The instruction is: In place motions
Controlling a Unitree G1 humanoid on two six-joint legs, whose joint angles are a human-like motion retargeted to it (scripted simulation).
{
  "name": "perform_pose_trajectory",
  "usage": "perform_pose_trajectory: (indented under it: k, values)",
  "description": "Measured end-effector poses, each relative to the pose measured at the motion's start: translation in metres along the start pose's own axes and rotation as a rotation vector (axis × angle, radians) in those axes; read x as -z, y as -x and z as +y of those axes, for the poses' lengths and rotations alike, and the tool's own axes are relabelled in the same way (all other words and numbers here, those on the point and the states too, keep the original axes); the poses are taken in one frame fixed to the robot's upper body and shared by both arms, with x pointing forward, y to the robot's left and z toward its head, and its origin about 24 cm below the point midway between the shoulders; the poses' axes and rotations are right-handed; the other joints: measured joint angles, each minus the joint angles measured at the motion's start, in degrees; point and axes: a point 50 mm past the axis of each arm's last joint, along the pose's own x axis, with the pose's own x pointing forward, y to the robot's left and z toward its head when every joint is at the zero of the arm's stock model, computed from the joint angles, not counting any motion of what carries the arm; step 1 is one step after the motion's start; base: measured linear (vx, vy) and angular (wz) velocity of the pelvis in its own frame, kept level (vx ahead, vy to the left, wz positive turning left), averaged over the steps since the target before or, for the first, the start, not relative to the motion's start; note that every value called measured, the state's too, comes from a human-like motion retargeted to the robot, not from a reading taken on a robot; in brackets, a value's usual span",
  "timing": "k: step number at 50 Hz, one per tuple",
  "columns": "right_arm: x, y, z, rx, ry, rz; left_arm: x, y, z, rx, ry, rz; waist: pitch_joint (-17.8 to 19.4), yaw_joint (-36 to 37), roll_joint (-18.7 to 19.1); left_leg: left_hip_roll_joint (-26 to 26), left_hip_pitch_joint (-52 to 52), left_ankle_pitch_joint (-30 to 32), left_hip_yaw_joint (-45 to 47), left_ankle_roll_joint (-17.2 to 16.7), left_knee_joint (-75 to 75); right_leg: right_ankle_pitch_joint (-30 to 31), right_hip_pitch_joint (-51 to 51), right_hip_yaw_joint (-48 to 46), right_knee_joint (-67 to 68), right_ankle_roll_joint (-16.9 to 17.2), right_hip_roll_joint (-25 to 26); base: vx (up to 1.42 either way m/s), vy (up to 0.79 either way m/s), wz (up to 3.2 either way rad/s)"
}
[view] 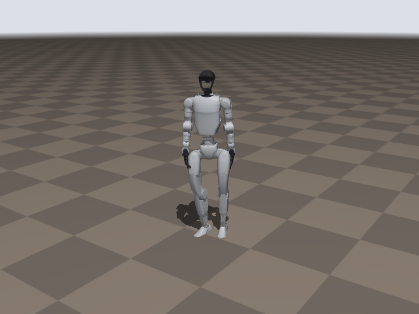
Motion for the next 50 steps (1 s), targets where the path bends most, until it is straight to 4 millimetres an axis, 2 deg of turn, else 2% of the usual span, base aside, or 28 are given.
perform_pose_trajectory:
  k: [10, 15, 20, 26, 29, 32, 35, 40, 43, 47, 50]
  values:
    - [0.022, -0.001, 0.009, -0.049, -0.027, 0.087, -0.032, 0.004, 0.004, -0.018, -0.045, -0.093, -0.65, 0.28, -0.5, 0.33, -0.39, 0.41, 0.56, -0.39, -0.08, 0.4, 0.07, -0.94, -0.18, -0.2, 0.37, -0.03, -0.01, 0.0]
    - [0.037, 0.001, 0.005, -0.029, -0.025, 0.146, -0.045, 0.006, -0.001, -0.001, -0.049, -0.142, -0.17, 0.7, -0.5, 0.04, -0.08, 1.28, 1.76, -0.96, 0.69, 0.15, -0.33, 1.0, 1.08, 0.38, -0.17, 0.02, 0.06, -0.12]
    - [0.044, 0.004, -0.003, 0.0, -0.037, 0.184, -0.052, 0.006, -0.008, 0.015, -0.051, -0.175, -0.02, 2.86, -1.42, -1.3, -3.01, 3.86, -1.88, -2.52, 3.77, 1.15, -3.65, 4.84, 3.63, 0.54, -2.67, 0.01, 0.08, -0.53]
    - [0.038, 0.005, -0.013, 0.023, -0.04, 0.15, -0.049, 0.005, -0.015, 0.016, -0.056, -0.165, 1.71, 5.79, -1.77, -2.56, -4.29, 1.48, -5.45, -0.68, 4.61, 2.09, -6.2, 9.19, 5.41, 0.22, -3.95, 0.03, 0.02, -0.73]
    - [0.029, 0.005, -0.018, 0.035, -0.016, 0.117, -0.043, 0.003, -0.016, 0.011, -0.045, -0.137, 2.2, 3.5, -0.09, -2.02, -2.95, -0.45, -3.15, 2.01, 1.98, 2.42, -7.09, 9.2, 6.66, -0.02, -3.3, 0.07, -0.04, -0.09]
    - [0.018, 0.004, -0.018, 0.049, 0.014, 0.071, -0.034, 0.003, -0.015, 0.01, -0.032, -0.088, 2.6, -1.33, 1.53, -0.59, -2.27, 0.94, -1.73, 1.32, -0.74, 3.1, -8.22, 8.12, 8.02, -1.05, -2.85, 0.05, -0.07, 0.06]
    - [0.01, 0.003, -0.016, 0.06, -0.01, 0.017, -0.033, 0.004, -0.008, -0.011, -0.058, -0.058, 4.36, -3.08, 1.62, -0.28, -0.92, 1.55, 1.45, 1.63, -2.38, 3.85, -8.85, 9.06, 8.65, -2.02, -2.85, -0.06, -0.01, -0.53]
    - [0.017, 0.004, -0.016, 0.034, 0.03, 0.061, -0.035, 0.007, -0.001, -0.071, -0.122, -0.036, 5.23, -1.82, 0.35, -0.52, -0.25, 0.56, 8.12, 2.9, -2.83, 3.59, -10.44, 11.62, 8.3, -4.32, -2.61, -0.18, 0.07, -1.41]
    - [0.017, 0.005, -0.022, 0.066, 0.05, 0.073, -0.04, 0.007, -0.004, -0.059, -0.149, -0.052, 5.96, -2.53, 1.21, 0.59, 0.11, -0.21, 12.69, 3.15, -3.13, 2.82, -10.58, 7.74, 8.51, -5.11, -3.59, -0.4, 0.24, -1.77]
    - [0.014, 0.006, -0.026, 0.073, 0.05, 0.059, -0.046, 0.008, -0.006, -0.044, -0.189, -0.074, 4.62, -2.93, 2.73, 2.18, 0.09, -1.9, 21.68, 2.78, -4.22, 0.28, -9.89, -5.67, 9.06, -7.29, -5.89, -0.48, 0.34, -2.44]
    - [0.011, 0.007, -0.03, 0.076, 0.022, 0.044, -0.05, 0.009, -0.003, -0.05, -0.208, -0.089, 4.22, -2.82, 3.96, 3.85, 0.61, -3.65, 29.84, 1.68, -4.48, -2.28, -8.36, -15.39, 9.57, -7.23, -7.04, -0.59, 0.46, -2.83]
